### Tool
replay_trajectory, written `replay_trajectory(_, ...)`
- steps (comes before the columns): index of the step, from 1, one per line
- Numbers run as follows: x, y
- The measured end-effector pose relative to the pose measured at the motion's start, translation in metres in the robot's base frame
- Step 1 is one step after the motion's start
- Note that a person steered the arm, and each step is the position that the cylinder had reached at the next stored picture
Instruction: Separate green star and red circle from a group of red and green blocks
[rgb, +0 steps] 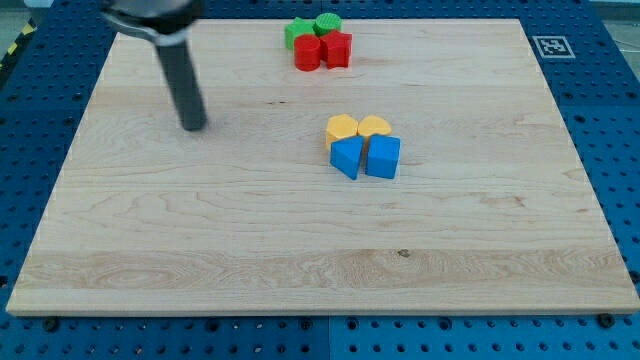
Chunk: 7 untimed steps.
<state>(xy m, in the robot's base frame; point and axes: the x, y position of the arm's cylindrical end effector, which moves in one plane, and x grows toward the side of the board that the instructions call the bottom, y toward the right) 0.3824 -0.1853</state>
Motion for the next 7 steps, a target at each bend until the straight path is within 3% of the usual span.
replay_trajectory(1,-0.061,-0.052)
replay_trajectory(2,-0.141,-0.066)
replay_trajectory(3,-0.191,-0.063)
replay_trajectory(7,-0.191,0.038)
